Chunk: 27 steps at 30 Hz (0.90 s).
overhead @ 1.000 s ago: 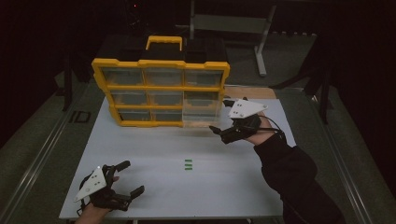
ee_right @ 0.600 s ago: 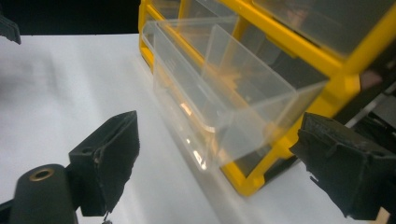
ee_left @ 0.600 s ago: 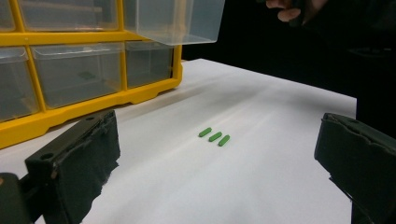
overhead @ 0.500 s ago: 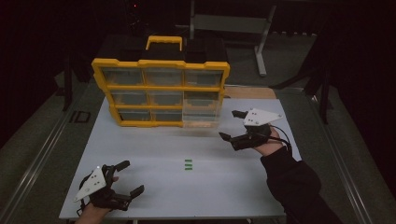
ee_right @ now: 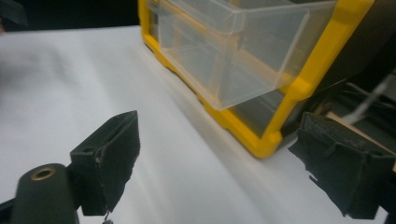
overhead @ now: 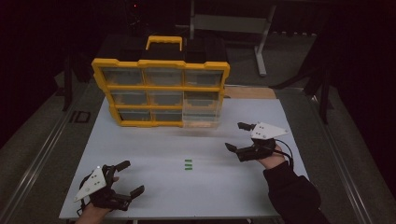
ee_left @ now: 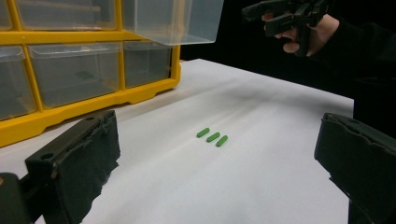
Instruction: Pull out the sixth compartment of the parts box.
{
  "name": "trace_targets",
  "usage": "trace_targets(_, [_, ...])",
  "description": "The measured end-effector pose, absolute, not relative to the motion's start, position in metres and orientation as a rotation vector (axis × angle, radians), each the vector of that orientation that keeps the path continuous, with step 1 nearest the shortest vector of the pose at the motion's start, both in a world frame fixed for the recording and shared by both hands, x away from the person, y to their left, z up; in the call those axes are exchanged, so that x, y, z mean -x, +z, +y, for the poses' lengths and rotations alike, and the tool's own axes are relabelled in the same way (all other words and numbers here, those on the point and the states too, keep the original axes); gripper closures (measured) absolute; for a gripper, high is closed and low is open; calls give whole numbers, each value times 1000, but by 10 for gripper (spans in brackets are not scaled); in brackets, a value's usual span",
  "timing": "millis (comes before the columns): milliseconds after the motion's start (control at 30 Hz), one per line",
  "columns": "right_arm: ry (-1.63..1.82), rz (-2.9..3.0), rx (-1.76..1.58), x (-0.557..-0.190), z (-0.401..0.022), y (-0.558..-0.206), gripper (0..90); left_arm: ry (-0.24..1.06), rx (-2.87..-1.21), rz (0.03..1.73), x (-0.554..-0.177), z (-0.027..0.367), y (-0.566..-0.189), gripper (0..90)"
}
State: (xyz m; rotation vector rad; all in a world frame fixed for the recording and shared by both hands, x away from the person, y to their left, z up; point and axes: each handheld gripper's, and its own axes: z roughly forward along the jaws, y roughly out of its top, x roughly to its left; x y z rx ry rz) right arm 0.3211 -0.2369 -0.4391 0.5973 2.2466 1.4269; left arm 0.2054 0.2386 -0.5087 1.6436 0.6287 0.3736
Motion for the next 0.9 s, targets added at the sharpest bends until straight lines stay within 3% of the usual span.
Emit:
trace_targets(467, [1505,2168,-663,-295,-259,-464,172,388,-1645,629,-205,239,-508,0])
trace_targets(900, [1559,2117,-739,-275,-270,-480,141,398,-1641,630,-205,239,-508,0])
